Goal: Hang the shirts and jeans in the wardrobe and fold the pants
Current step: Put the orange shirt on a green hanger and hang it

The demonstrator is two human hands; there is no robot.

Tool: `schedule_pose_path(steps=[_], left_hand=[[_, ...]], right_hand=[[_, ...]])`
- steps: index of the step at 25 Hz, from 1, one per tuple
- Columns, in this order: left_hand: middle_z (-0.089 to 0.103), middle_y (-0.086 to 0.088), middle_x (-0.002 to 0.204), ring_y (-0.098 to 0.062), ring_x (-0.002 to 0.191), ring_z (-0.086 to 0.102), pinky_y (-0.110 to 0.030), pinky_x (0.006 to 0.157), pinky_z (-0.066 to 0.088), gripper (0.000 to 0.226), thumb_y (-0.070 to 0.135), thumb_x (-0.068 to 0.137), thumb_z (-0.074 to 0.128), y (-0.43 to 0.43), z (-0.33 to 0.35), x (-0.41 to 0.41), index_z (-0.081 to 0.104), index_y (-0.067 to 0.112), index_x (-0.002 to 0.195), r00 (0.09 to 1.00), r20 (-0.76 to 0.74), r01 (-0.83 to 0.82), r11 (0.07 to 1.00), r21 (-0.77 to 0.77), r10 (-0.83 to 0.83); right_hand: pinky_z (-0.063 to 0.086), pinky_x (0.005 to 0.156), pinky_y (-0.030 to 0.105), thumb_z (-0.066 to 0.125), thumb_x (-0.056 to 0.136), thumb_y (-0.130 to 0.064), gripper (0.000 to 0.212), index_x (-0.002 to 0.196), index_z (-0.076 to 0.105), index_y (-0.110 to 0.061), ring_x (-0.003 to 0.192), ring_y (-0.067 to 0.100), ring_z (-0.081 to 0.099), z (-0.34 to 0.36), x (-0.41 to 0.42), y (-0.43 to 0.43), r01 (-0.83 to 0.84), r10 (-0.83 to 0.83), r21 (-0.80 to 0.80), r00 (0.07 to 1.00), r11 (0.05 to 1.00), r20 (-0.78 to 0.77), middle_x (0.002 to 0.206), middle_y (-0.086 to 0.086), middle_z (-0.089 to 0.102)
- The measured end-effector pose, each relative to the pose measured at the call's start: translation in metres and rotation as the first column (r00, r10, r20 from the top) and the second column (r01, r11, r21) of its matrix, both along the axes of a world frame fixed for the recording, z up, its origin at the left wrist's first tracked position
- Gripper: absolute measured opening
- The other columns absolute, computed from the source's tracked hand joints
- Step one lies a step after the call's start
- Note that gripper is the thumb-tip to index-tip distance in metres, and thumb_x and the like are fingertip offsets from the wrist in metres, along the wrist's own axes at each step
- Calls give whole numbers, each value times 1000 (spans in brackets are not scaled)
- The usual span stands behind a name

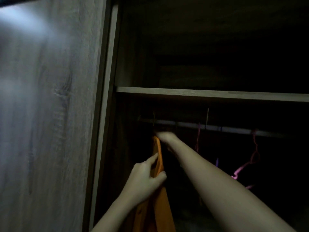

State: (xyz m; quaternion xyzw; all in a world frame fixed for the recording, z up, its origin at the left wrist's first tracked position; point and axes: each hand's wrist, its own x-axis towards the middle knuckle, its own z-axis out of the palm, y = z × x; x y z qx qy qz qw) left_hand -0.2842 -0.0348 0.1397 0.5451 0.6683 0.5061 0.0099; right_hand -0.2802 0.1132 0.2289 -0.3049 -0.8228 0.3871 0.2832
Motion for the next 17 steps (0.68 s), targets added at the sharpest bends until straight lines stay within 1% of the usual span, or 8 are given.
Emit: schedule_pose_path(steps=[2,5,7,10,12,14,15,17], left_hand=[[61,0,72,-7,65,65,-16,67,55,57,28,89,59,9,-5,-8,34,31,140,1000,11,-12,1000,-5,12],[64,-1,77,-13,71,67,-21,71,57,59,28,88,61,15,-19,-12,34,29,141,997,79,22,998,-60,-17],[67,-4,83,-11,71,68,-19,70,56,66,29,88,61,20,-26,-14,29,27,146,995,95,14,996,-84,-6],[67,-5,88,-7,74,68,-17,73,56,80,44,86,61,17,-25,-15,14,29,149,997,53,-45,989,-140,53],[66,0,104,-3,85,67,-15,83,52,95,64,78,55,1,-21,-15,3,28,149,990,-69,-133,975,-178,123],[54,1,133,-5,112,57,-16,99,40,98,69,74,48,-22,-19,-16,7,25,150,973,-137,-199,975,-101,185],[50,0,139,-5,118,53,-15,101,37,93,67,76,48,-33,-20,-16,12,23,150,967,-148,-215,976,-33,208],[55,-2,133,2,110,52,-1,91,34,75,54,85,51,-62,-27,-16,27,19,147,944,-189,-252,961,117,271]], right_hand=[[38,50,10,40,99,-28,33,110,61,-5,104,25,57,-2,-10,10,-34,28,53,994,998,106,107,13,59],[41,81,19,38,100,-29,40,126,54,-3,122,27,50,-13,-14,16,-55,11,162,966,985,260,132,15,55],[41,87,28,39,99,-31,41,125,55,-3,121,27,51,-16,-16,17,-55,-15,220,952,974,306,132,16,55],[44,83,30,41,98,-31,41,121,56,-1,116,29,55,-9,-8,9,-18,-65,262,951,965,304,125,18,58],[44,75,27,46,96,-29,34,113,60,-4,108,30,59,-9,3,0,53,-104,331,985,942,139,113,14,63],[42,63,17,52,93,-25,21,106,62,-12,96,21,63,-19,17,-15,110,-64,368,989,923,-135,95,1,62],[38,61,8,53,93,-23,19,107,62,-15,92,13,60,-26,23,-26,137,-38,411,970,901,-241,94,-4,59],[35,66,1,52,92,-18,22,111,62,-16,91,5,54,-44,31,-55,186,7,500,933,846,-359,103,-4,58]])
